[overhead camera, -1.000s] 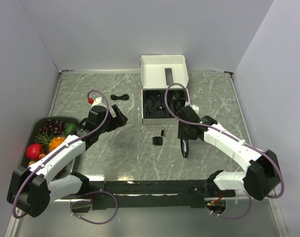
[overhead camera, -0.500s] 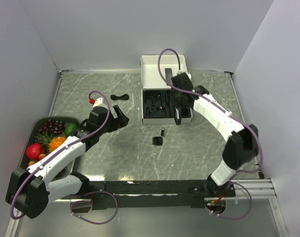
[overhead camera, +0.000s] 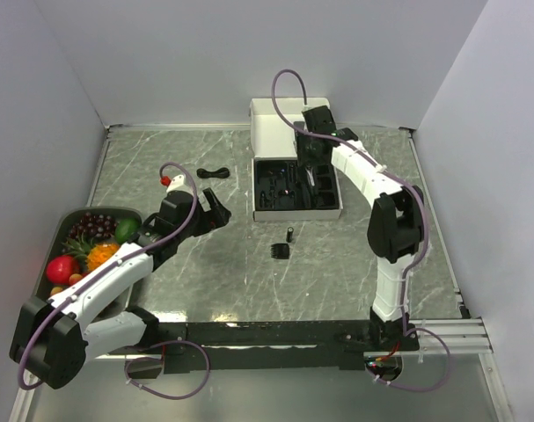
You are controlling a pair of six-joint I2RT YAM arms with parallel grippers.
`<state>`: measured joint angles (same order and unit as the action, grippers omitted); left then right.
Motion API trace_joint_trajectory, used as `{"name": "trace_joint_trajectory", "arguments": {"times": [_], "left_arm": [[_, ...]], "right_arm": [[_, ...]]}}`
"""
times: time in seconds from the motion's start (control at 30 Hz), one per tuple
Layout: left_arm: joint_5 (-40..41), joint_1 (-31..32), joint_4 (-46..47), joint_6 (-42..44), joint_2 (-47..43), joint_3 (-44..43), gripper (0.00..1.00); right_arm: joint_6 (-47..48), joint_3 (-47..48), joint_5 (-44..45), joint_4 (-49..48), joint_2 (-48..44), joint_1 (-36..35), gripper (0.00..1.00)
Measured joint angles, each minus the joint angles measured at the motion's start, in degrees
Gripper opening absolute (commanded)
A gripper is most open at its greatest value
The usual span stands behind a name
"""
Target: Sort the hair-cutting tools
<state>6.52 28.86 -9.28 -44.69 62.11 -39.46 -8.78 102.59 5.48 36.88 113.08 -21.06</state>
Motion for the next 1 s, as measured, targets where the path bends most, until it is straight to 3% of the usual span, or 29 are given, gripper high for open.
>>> {"name": "trace_joint_trajectory", "arguments": {"times": [0.33,0.97,1.0], "left_arm": [[0.07,0.17,0.04,0.00,0.72,0.00,0.99],[0.96,1.18,0.00,0.02,1.92,0.00,0.99],[0.96,1.25,0.00,0.02,1.95,0.00,1.00]], "right_arm": [[-3.13,1.25,0.46,-0.04,6.93,0.87,0.00],[-10.47,1.62,-1.07,-0.17,10.62,3.32,0.00],[-10.47,1.62,-1.07,-0.17,10.62,3.32,0.05]]}}
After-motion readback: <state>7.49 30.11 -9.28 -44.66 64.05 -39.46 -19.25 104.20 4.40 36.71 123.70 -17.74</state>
